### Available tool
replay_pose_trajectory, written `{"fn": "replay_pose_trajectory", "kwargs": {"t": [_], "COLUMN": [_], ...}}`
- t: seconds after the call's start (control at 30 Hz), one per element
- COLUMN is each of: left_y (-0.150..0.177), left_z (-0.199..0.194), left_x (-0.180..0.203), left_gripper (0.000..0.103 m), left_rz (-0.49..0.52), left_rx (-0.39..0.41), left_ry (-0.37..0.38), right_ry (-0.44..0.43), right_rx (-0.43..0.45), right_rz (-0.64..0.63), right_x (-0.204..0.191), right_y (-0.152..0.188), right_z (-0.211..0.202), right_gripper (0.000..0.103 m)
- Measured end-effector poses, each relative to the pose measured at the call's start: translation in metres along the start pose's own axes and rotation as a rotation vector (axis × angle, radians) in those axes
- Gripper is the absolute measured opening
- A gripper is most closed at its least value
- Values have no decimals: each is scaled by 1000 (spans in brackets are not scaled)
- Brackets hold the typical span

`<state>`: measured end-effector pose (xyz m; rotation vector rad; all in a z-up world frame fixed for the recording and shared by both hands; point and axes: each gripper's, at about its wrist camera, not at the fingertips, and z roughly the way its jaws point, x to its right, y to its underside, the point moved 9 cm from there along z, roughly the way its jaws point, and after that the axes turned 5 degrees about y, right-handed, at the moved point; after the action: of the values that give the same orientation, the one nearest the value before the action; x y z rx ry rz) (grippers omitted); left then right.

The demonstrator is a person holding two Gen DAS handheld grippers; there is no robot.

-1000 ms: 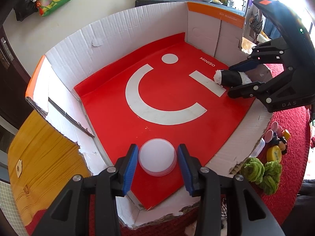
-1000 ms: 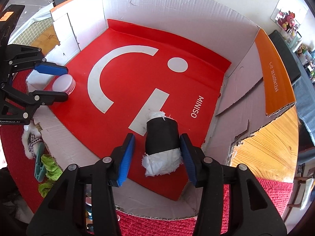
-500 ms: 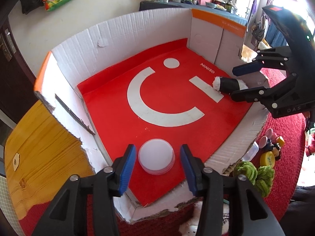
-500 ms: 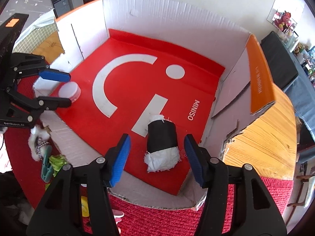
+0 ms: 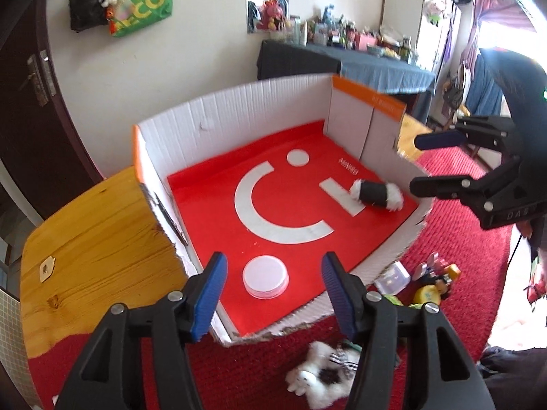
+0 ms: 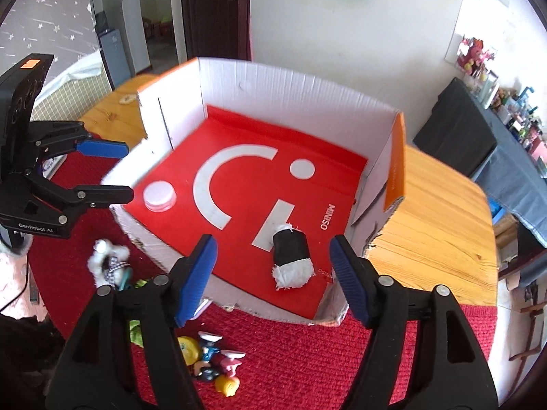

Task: Organize objects
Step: 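Open both tools to release the container and cylinder toy, then lift away, then move both tools back toward the remaining items on the tablecloth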

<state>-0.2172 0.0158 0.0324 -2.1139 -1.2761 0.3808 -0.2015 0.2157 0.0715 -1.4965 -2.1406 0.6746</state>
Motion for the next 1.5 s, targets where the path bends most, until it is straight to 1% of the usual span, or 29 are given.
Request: {"fn": "replay_pose_trajectory", "kwargs": {"t": [0.07,0.17,0.23,0.37,0.5,0.6,0.7,0.8,0.9,0.97,1.1,1.2,1.33,1.5], "left_y": [-1,-2,-2,-1,6,14,25,36,49,57,73,83,94,110], "left_z": [-11,-29,-40,-60,-76,-83,-91,-95,-97,-97,-90,-83,-71,-54], "left_x": [3,7,10,15,19,20,20,20,22,22,26,28,34,37], "left_gripper": [66,68,69,77,82,86,89,93,96,99,99,99,100,100], "left_rz": [-13,-20,-21,-31,-51,-76,-99,-131,-163,-176,-190,-196,-217,-241], "left_rx": [32,76,100,151,205,235,272,299,321,329,330,321,298,251], "left_ry": [3,-8,-17,-31,-55,-76,-112,-130,-148,-168,-202,-219,-198,-182], "right_ry": [3,15,13,25,41,60,88,121,132,149,144,174,222,210], "right_rx": [26,76,96,144,187,211,234,255,272,282,300,312,314,258], "right_rz": [9,17,26,34,55,86,120,151,196,241,293,299,279,304], "right_x": [-1,-5,-6,-11,-15,-16,-16,-17,-15,-11,-8,-6,-8,-7], "right_y": [0,0,-1,1,9,20,33,48,62,73,87,95,105,123], "right_z": [-12,-31,-43,-64,-77,-82,-83,-82,-80,-79,-77,-75,-69,-47], "right_gripper": [71,73,77,81,88,92,93,94,96,97,97,98,98,98]}}
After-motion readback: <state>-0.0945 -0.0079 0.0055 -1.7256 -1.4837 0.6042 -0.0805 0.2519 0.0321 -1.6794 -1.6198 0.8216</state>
